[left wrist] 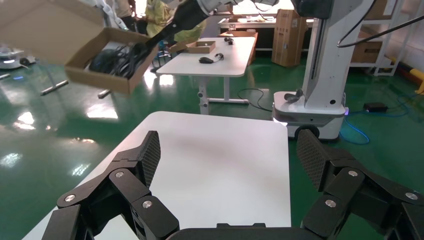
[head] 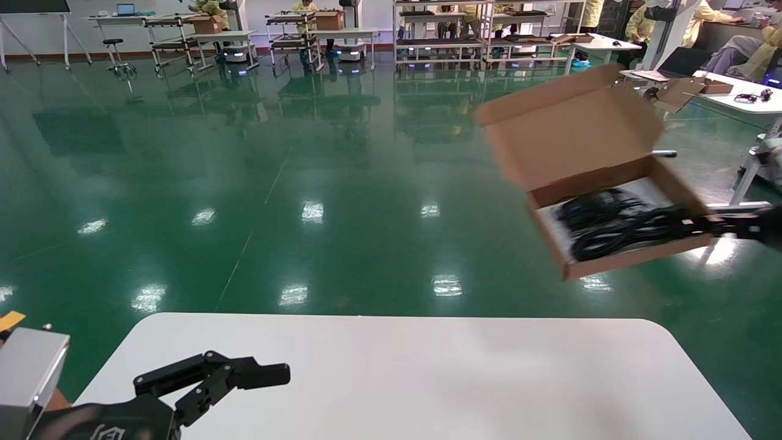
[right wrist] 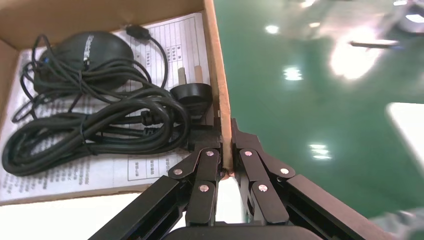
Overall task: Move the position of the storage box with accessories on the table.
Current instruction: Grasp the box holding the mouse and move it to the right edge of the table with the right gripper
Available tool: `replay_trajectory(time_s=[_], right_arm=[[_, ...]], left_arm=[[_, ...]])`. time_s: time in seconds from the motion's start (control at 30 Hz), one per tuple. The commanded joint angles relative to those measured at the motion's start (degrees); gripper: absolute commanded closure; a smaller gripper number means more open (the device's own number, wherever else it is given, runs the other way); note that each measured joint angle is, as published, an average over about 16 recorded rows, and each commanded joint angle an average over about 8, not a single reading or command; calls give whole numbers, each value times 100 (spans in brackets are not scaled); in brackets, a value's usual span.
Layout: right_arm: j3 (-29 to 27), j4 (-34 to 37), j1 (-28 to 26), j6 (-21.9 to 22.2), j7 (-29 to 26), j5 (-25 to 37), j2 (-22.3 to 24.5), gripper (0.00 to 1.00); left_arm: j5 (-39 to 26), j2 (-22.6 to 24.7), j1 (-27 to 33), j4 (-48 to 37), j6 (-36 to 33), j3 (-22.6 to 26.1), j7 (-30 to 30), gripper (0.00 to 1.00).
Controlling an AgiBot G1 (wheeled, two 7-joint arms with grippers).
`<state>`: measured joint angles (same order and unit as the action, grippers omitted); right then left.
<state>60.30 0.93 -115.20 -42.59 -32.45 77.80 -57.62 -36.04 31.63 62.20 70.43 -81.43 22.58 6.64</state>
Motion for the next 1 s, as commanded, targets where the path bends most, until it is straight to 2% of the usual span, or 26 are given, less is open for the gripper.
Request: replay_trajectory(time_s=[0.03, 0.17, 0.6, 1.0], right_arm=[[16, 34, 16, 242, 35, 21, 82, 100], [9, 48, 169, 349, 70, 11, 217, 100], [-90, 14, 868, 306, 208, -124, 540, 100], [-290, -33, 1542, 500, 270, -406, 627, 100]], left_arm=[[0, 0, 0, 0, 0, 0, 0, 0], [0, 0, 0, 0, 0, 0, 0, 0], [0, 0, 0, 0, 0, 0, 0, 0], [0, 0, 0, 0, 0, 0, 0, 0]])
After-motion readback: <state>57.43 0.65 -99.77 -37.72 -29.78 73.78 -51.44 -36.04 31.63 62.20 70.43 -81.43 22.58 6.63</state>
